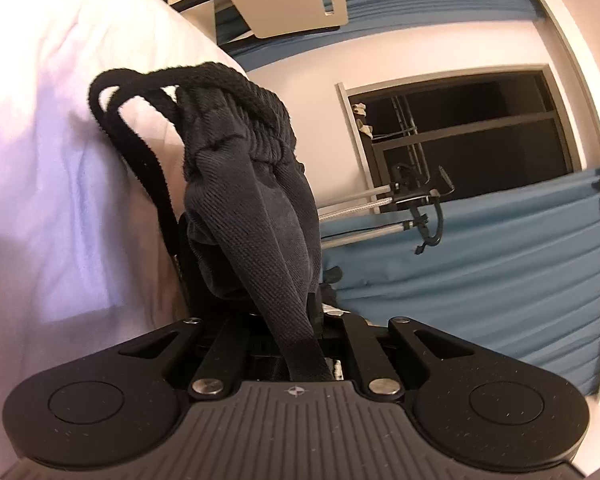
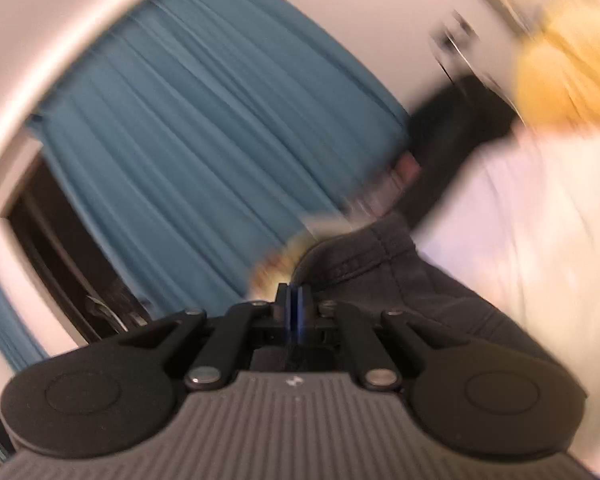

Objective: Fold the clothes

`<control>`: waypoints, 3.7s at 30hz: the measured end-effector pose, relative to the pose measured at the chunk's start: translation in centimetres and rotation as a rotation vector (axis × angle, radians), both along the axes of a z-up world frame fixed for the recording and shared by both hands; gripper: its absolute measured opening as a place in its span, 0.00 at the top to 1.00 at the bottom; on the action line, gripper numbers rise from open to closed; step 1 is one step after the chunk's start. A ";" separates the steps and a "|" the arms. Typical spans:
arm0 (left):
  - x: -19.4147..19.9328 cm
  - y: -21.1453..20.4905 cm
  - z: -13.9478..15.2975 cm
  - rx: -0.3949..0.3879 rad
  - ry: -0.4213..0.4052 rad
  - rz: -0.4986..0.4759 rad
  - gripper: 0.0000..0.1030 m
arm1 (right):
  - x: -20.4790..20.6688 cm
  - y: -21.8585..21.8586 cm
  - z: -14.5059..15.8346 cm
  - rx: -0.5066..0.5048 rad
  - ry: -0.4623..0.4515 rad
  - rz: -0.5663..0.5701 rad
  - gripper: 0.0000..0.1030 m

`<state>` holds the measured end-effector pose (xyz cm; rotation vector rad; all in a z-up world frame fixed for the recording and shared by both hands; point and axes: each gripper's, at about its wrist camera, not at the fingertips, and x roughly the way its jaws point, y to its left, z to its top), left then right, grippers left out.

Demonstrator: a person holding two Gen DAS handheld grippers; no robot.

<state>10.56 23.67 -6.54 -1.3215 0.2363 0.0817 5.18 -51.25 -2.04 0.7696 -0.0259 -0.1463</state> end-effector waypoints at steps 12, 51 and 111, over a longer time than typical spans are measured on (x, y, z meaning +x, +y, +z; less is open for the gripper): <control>-0.8 0.5 -1.4 -0.068 0.095 -0.007 0.92 | -4.6 -2.5 -8.7 0.642 0.469 -0.253 0.68; -1.2 0.2 -2.0 -0.106 0.098 0.037 0.92 | -1.4 -6.2 -11.9 0.505 0.489 -0.165 0.72; -3.7 -4.8 5.6 1.682 -0.065 -0.452 1.00 | -3.6 -1.1 -6.3 0.224 0.407 -0.166 0.87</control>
